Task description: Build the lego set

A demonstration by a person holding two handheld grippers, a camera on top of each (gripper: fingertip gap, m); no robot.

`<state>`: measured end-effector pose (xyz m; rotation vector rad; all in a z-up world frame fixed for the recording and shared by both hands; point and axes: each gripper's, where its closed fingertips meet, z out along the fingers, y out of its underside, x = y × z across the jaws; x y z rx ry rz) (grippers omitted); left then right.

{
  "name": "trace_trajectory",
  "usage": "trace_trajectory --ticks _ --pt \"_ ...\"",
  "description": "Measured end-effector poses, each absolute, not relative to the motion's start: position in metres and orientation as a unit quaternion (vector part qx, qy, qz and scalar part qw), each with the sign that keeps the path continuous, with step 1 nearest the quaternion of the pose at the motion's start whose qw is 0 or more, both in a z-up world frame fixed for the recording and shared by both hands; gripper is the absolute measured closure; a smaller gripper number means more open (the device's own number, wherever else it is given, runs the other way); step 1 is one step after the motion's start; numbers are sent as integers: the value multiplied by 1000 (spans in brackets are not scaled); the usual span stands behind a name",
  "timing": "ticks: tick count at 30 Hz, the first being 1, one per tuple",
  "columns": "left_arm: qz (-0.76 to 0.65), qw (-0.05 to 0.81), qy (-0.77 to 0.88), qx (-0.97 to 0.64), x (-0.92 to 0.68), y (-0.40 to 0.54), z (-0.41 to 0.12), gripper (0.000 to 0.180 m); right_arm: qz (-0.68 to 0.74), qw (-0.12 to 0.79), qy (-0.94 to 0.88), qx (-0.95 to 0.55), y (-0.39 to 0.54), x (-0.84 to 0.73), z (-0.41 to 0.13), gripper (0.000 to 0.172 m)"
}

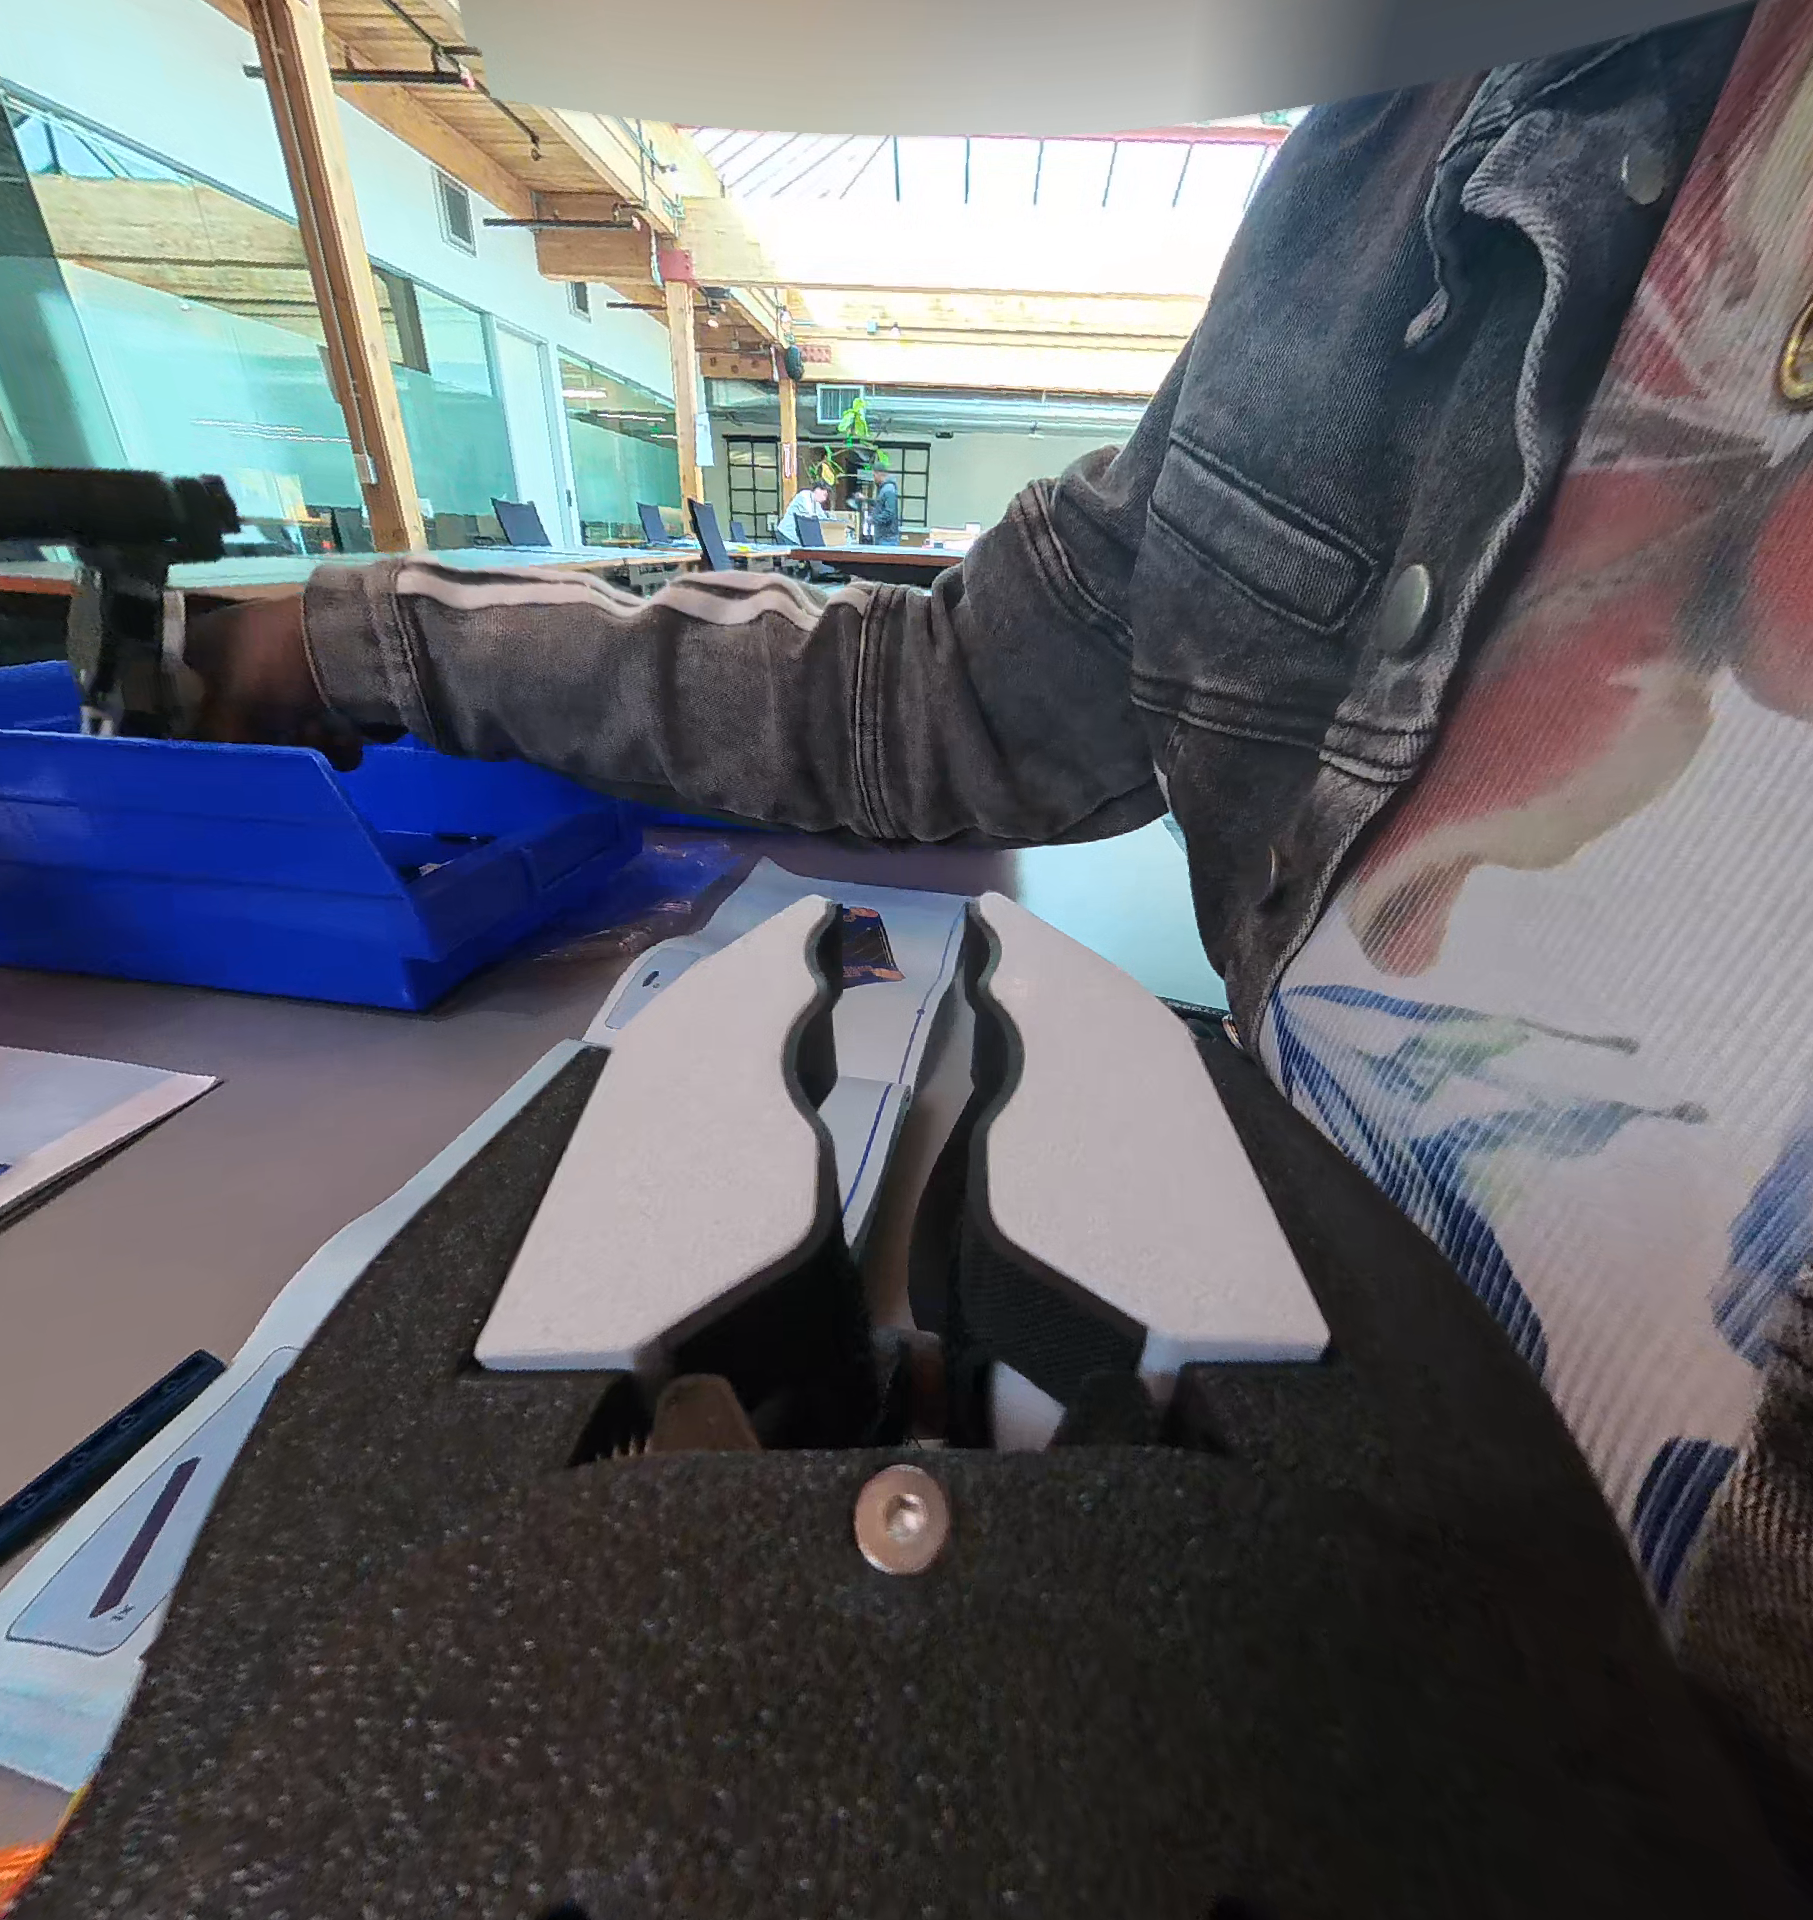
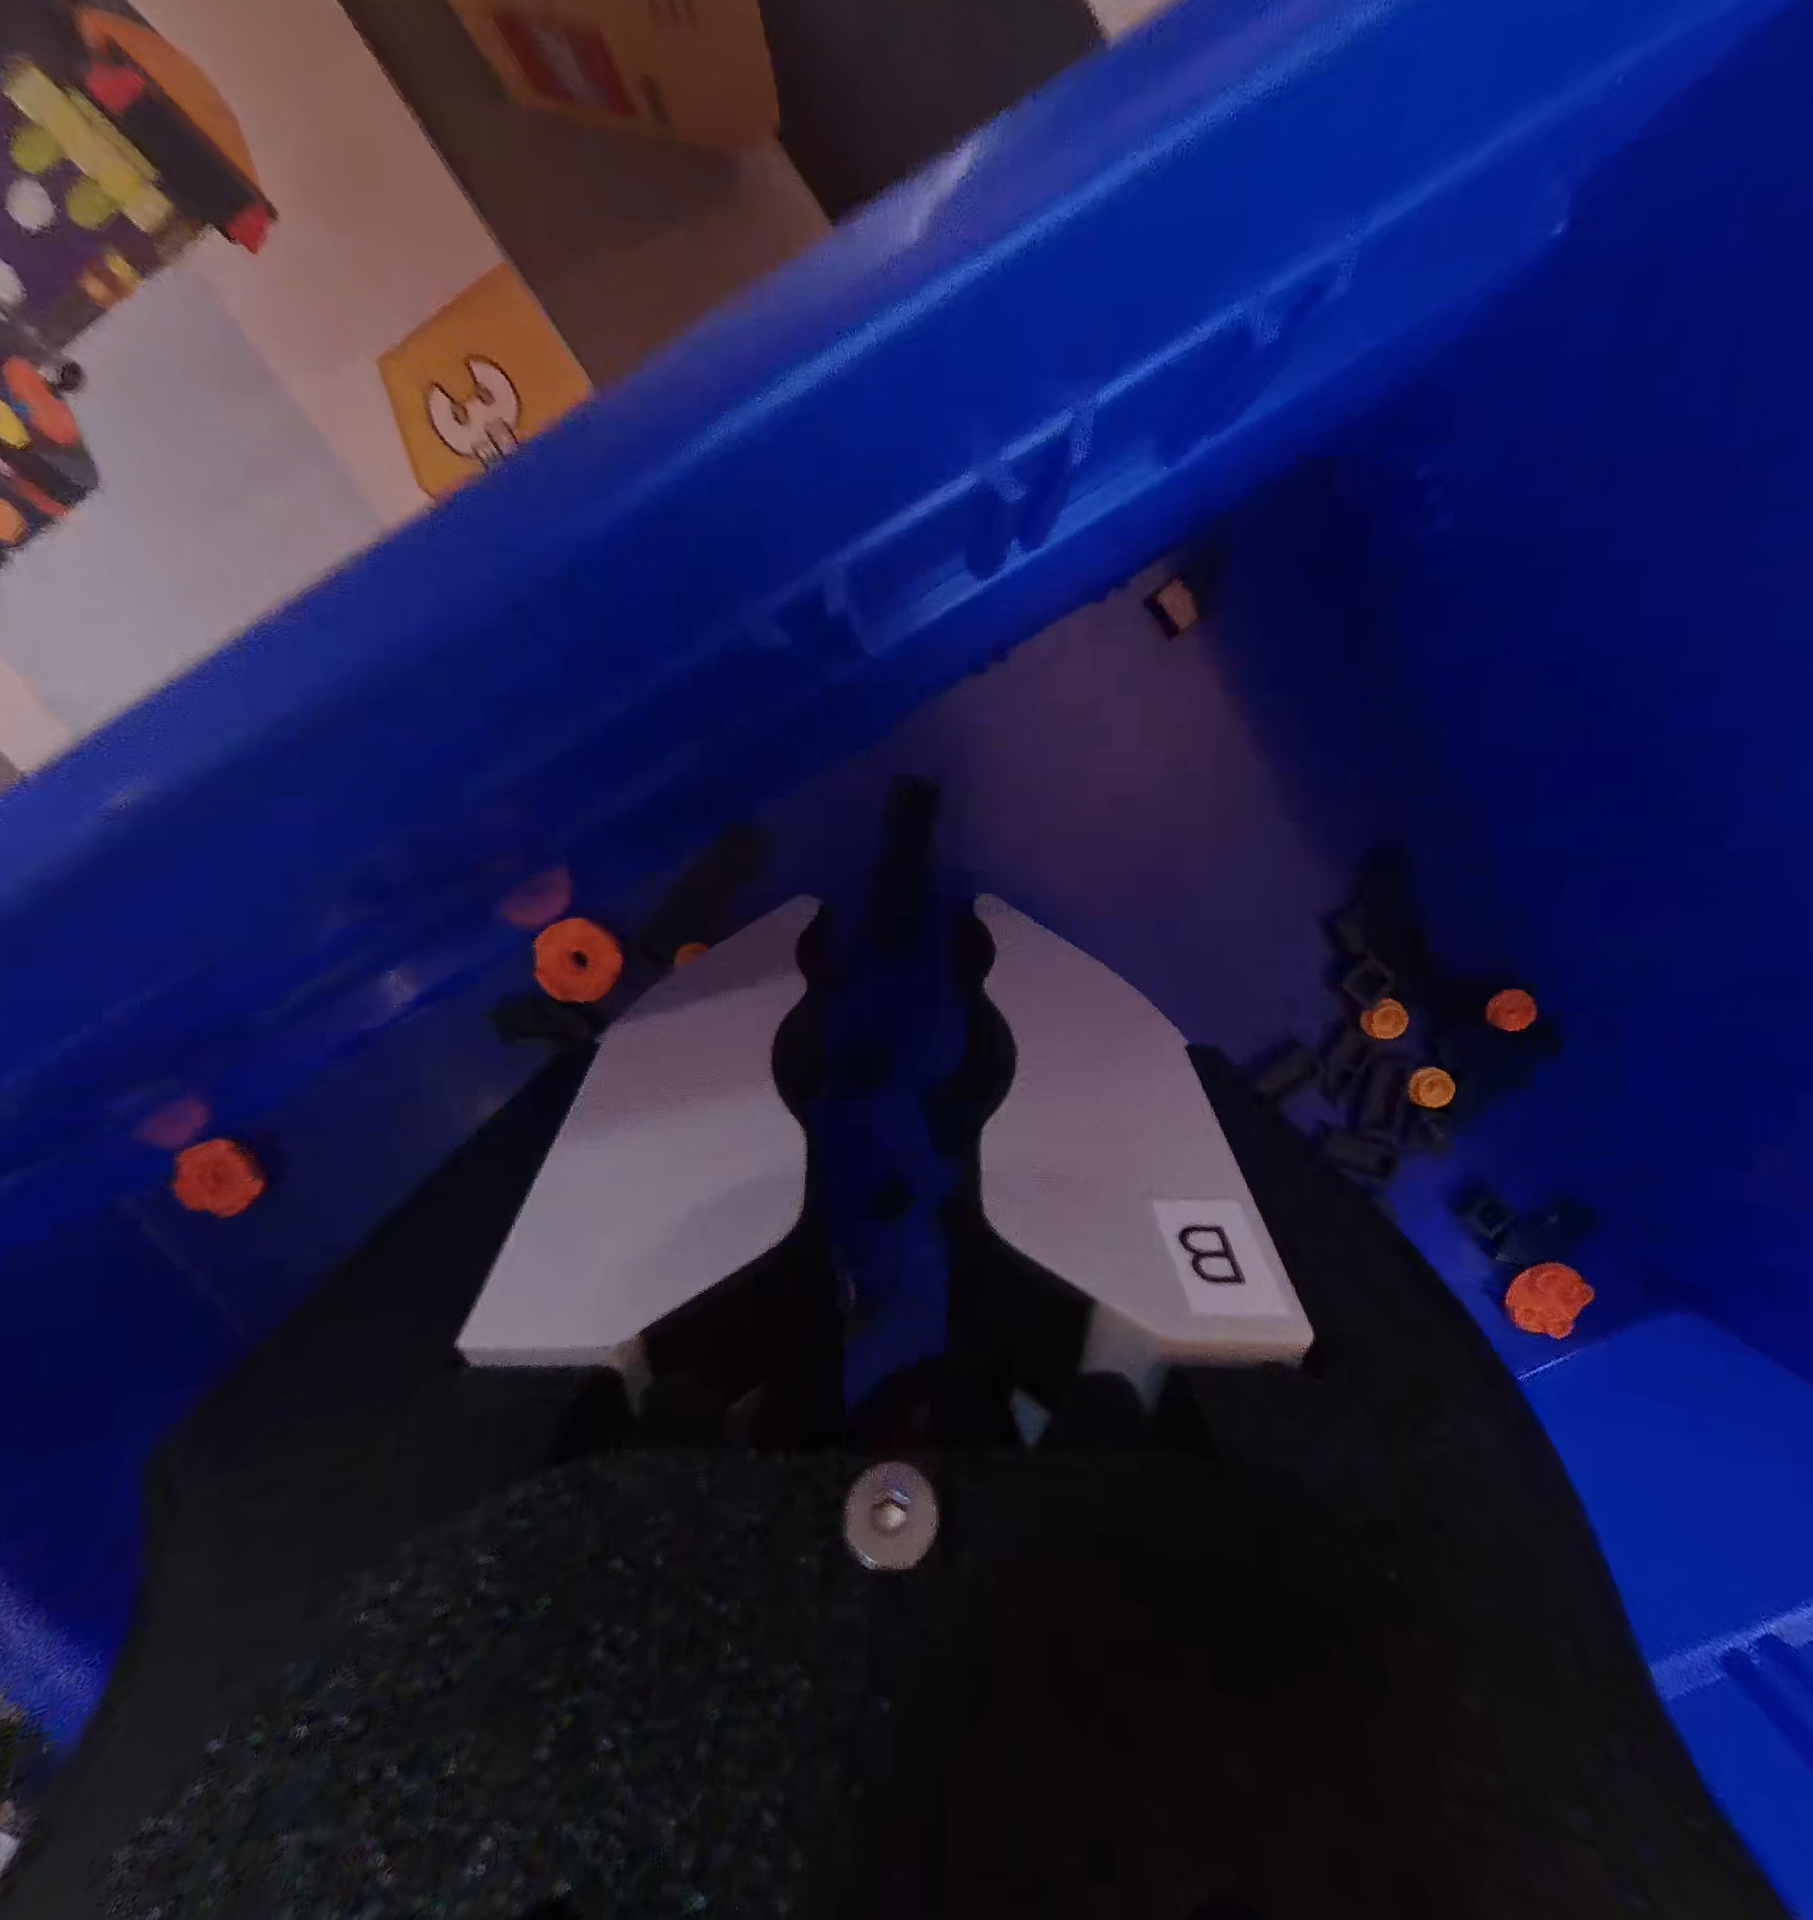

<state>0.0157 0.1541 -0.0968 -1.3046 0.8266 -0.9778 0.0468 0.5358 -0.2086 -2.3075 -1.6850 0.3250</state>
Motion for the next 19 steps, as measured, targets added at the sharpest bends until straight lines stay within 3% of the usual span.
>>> trace_trajectory --ticks 2,6,12,19 --pt "-420 611 361 -566 16 154 -97 159 96 156 -587 -789 540 48 -210 163" --pt "-397 635 348 -565 10 159 -93 159 142 162 -575 -789 531 49 -205 164" --pt "-324 710 276 -561 -20 179 -69 158 458 214 -456 -732 463 31 -100 165" --pt "-296 712 289 -567 -38 186 -43 157 726 132 -414 -533 316 39 -13 165"
